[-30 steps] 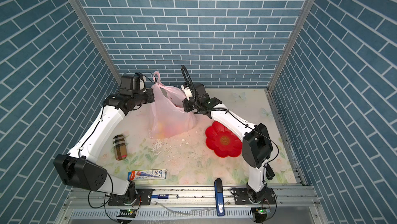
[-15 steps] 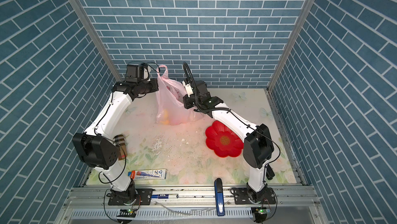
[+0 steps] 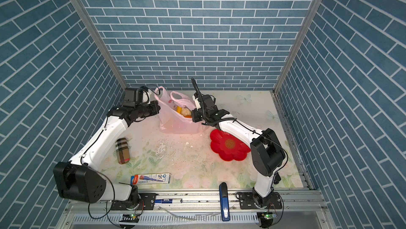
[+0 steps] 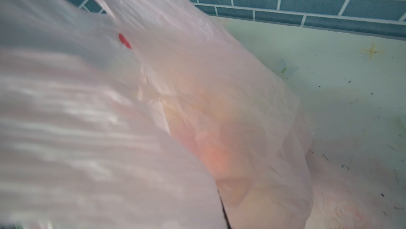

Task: Take fruits out of the plastic bag
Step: Place the plastic bag at the top-center of the table.

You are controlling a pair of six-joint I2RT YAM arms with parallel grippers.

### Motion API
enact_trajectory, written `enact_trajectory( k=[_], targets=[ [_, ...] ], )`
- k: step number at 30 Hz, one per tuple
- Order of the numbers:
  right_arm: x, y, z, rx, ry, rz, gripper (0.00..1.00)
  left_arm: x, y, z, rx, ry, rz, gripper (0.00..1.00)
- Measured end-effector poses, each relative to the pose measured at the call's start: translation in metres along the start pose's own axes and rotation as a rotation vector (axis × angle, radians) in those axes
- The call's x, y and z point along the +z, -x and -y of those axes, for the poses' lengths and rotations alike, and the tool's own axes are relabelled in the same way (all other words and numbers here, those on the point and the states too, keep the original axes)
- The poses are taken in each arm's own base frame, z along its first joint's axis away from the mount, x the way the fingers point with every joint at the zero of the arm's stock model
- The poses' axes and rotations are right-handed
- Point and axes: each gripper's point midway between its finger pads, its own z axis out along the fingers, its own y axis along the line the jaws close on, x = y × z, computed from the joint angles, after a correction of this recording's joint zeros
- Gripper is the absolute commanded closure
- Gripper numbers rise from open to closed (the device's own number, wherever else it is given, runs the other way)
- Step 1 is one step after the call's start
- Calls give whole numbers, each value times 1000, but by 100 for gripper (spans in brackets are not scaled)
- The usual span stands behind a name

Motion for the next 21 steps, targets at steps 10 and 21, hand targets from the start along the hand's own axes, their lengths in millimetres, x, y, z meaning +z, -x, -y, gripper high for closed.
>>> enact_trajectory(
  k=[10, 21],
  targets=[
    [-6, -20, -10, 52, 12, -16, 99, -26, -77, -2, -13, -26, -56, 100],
    [-19, -49, -7, 82, -35, -39, 99, -46, -124, -25, -89, 12, -53, 84]
  ],
)
